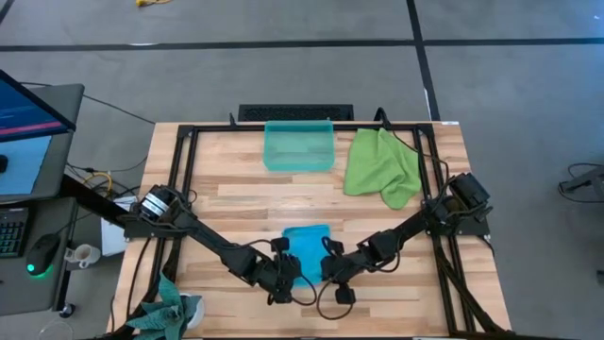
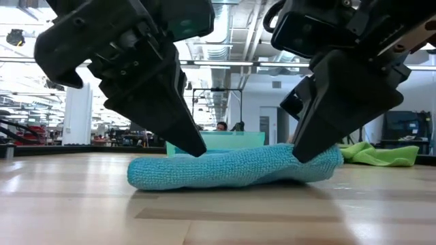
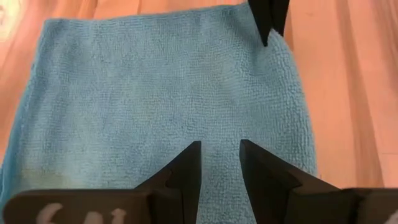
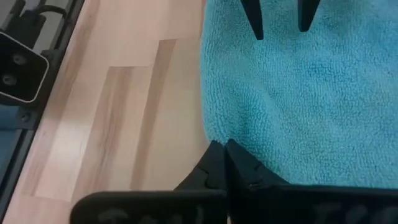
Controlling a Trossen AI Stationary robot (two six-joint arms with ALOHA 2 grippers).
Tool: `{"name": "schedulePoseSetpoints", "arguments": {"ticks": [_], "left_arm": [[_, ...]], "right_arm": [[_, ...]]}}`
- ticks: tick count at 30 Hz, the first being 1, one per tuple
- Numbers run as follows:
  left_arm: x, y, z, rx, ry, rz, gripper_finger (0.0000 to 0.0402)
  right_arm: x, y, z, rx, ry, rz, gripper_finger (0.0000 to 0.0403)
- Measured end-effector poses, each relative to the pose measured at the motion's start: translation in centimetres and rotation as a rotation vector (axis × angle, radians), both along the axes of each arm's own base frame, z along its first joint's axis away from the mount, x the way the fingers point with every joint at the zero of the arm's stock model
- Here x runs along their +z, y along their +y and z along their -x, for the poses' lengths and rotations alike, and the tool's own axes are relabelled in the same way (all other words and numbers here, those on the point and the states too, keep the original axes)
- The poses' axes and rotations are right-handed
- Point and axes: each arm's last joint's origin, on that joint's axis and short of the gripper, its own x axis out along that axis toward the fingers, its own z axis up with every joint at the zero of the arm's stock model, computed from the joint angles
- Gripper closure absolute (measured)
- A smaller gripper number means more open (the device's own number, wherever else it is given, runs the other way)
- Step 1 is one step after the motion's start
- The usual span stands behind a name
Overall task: Roll microfiber towels into tight, uniform cylinder then place into a basket
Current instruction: Roll the blue microfiber cloth
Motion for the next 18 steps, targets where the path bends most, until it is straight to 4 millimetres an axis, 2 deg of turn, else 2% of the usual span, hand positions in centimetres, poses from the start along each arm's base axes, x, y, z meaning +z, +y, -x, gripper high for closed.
{"name": "schedulePoseSetpoints", "arguments": {"ticks": [6,18], "left_arm": [[-1.1,-0.3,-0.3,-0.008,0.000,-0.007,0.0299],[-2.0,-0.6,-0.3,-0.032,0.020,-0.005,0.0299]], "right_arm": [[0.2,-0.2,-0.1,-0.028,0.008,-0.013,0.0393],[0.6,-0.1,-0.3,-0.036,0.032,-0.001,0.0396]]}}
